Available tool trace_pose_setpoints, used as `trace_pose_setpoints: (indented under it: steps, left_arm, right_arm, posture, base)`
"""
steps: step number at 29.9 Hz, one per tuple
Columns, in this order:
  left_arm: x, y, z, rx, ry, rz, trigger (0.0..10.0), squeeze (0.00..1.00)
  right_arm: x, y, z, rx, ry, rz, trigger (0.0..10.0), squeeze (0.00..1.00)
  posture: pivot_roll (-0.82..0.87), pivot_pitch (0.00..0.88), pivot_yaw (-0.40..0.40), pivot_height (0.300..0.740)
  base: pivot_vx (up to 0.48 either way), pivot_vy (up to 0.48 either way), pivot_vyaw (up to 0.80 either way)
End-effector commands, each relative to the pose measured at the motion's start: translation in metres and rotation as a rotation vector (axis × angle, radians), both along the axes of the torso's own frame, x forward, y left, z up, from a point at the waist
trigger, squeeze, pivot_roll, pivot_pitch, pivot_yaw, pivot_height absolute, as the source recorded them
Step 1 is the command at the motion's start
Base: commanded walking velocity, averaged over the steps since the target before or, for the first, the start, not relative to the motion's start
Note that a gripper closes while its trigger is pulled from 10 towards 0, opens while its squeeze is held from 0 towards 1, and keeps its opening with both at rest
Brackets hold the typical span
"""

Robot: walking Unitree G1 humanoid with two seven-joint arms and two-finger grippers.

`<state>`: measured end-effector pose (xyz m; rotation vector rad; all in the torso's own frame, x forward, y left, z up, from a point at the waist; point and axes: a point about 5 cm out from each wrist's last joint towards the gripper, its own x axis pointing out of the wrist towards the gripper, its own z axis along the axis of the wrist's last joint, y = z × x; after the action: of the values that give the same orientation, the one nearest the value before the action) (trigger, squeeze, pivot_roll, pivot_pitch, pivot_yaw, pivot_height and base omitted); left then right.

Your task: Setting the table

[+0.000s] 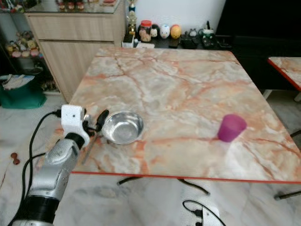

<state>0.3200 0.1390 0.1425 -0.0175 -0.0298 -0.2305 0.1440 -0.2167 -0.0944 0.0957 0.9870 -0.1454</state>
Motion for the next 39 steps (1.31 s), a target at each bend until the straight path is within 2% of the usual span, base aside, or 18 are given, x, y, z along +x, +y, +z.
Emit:
trace_pose_setpoints:
  steps: [1,10,14,17,22,26,28,31,32,35,39]
  left_arm:
    - [0.000,0.005,-0.001,0.006,0.005,0.013,10.0,0.00]
    - [0.001,0.007,-0.003,0.008,0.013,0.016,10.0,0.00]
    - [0.006,0.005,-0.013,0.035,0.107,-0.011,10.0,0.00]
    - [0.012,0.001,-0.012,-0.037,0.141,0.009,10.0,0.00]
    - [0.023,-0.002,-0.010,-0.002,0.145,0.016,10.0,0.00]
    - [0.032,-0.006,-0.001,-0.050,0.142,0.013,10.0,0.00]
    - [0.033,-0.007,-0.001,-0.051,0.145,0.013,10.0,0.00]
    - [0.034,-0.007,-0.003,-0.105,0.180,0.026,10.0,0.00]
    - [0.035,-0.006,-0.003,-0.122,0.187,0.032,10.0,1.00]
    - [0.037,-0.005,-0.005,-0.156,0.206,0.057,10.0,1.00]
    - [0.038,-0.005,-0.007,-0.141,0.216,0.061,10.0,1.00]
  right_arm:
    - [0.000,0.001,0.000,0.002,0.001,0.000,10.0,0.00]
    - [0.000,0.001,0.000,0.003,0.001,0.002,10.0,0.00]
    - [0.000,0.001,0.000,0.003,0.001,0.003,10.0,0.00]
    - [0.001,0.001,0.000,0.003,0.001,0.002,10.0,0.00]
    - [0.001,0.001,0.000,0.002,0.001,0.001,10.0,0.00]
    - [0.001,0.001,0.000,0.003,-0.001,-0.005,10.0,0.00]
    - [0.001,0.001,0.000,0.002,-0.001,-0.005,10.0,0.00]
    - [0.001,0.001,0.000,0.002,-0.001,-0.005,10.0,0.00]
    - [0.001,0.001,0.000,0.002,-0.001,-0.004,10.0,0.00]
    - [0.001,0.001,0.000,0.002,-0.001,-0.003,10.0,0.00]
    - [0.001,0.001,0.000,0.002,0.000,-0.002,10.0,0.00]
  posture:
    - [0.06,0.000,-0.038,0.740]
    - [0.06,0.000,-0.038,0.740]
    - [0.06,0.000,-0.039,0.740]
    - [0.07,0.000,-0.042,0.740]
    - [0.07,0.000,-0.042,0.740]
    - [0.06,0.000,-0.039,0.740]
    - [0.06,0.000,-0.039,0.740]
    - [0.06,0.000,-0.039,0.740]
    - [0.06,0.000,-0.040,0.740]
    - [0.06,0.000,-0.040,0.740]
    - [0.06,0.000,-0.040,0.740]
  base:
    - [0.000,0.000,0.00]
    - [0.000,0.000,0.00]
    - [0.000,0.000,0.00]
    - [0.000,0.000,0.00]
    - [0.000,0.000,0.00]
    - [0.000,0.000,0.00]
    - [0.000,0.000,0.00]
    - [0.000,0.000,0.00]
    - [0.000,0.000,0.00]
    - [0.000,0.000,0.00]
    - [0.000,0.000,0.00]
